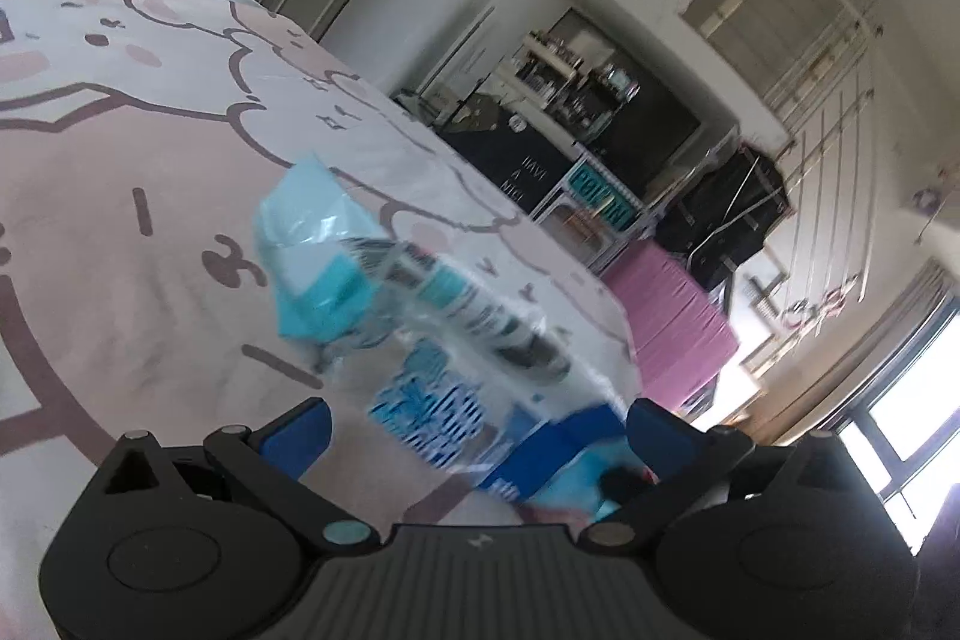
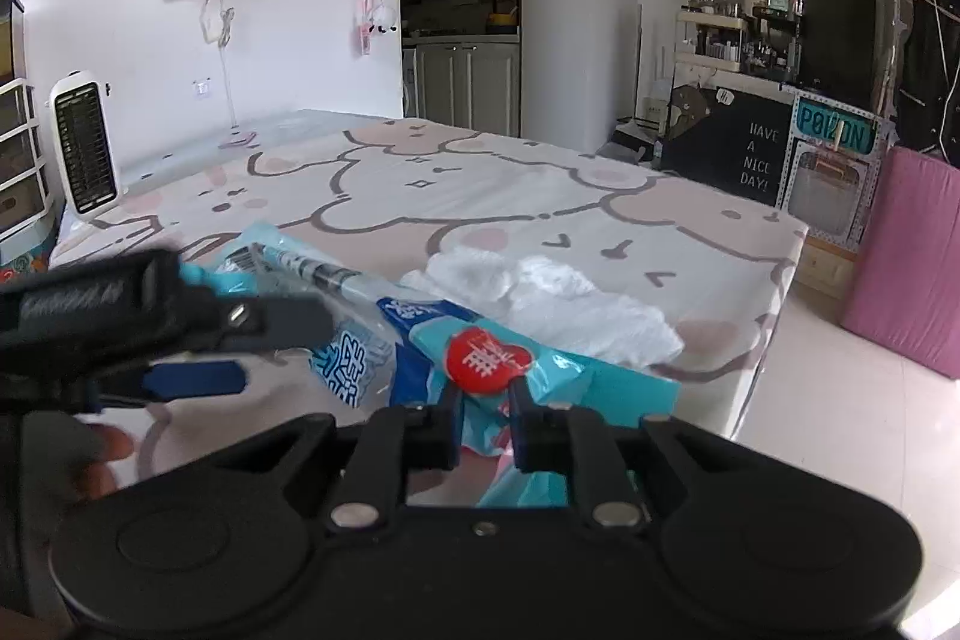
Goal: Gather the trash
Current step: 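Grasp the clear teal-topped bag with the left tool while the right tool grasps the blue wrapper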
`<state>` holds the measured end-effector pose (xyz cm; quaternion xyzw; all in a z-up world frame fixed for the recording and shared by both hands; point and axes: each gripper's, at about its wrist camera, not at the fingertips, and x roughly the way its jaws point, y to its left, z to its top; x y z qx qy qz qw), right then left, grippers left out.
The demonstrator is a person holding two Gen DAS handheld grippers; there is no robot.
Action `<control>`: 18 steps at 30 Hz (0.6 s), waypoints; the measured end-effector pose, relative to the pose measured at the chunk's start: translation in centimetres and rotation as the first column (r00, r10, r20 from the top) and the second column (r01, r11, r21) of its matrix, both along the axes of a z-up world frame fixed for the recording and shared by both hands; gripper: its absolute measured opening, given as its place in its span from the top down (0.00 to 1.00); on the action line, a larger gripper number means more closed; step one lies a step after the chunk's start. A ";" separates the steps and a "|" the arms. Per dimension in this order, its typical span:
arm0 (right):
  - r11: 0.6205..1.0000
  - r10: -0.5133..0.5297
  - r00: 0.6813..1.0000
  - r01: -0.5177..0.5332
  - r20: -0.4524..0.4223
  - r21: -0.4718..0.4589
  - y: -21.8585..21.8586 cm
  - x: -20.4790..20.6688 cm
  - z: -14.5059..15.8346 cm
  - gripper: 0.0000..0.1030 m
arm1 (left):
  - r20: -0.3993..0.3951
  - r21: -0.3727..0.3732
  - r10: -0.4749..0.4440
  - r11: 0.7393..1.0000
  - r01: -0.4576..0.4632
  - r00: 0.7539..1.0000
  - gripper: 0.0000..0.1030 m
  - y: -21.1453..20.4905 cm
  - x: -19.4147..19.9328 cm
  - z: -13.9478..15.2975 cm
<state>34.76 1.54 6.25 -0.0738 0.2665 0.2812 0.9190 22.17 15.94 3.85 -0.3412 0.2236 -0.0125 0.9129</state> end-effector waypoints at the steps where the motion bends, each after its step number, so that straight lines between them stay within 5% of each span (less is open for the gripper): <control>1: 1.000 -0.010 1.000 0.010 -0.007 0.003 0.2 -0.4 0.0 0.86 | 0.012 -0.020 0.002 1.000 -0.001 1.000 0.01 0.0 -0.1 -0.1; 7: 1.000 -0.010 1.000 0.010 -0.025 0.003 1.5 -3.4 -0.1 0.89 | 0.044 -0.097 0.014 0.995 -0.010 0.999 0.23 0.2 -0.3 -0.3; 14: 0.996 0.093 0.995 -0.093 -0.039 0.003 2.3 -5.9 1.5 0.90 | 0.056 -0.085 -0.016 0.996 0.020 0.998 0.76 0.1 -0.4 0.1; 18: 0.991 0.132 0.989 -0.130 -0.068 0.035 2.1 -6.1 2.4 0.94 | 0.048 -0.093 -0.049 0.994 0.053 0.998 0.91 0.1 -0.3 -0.1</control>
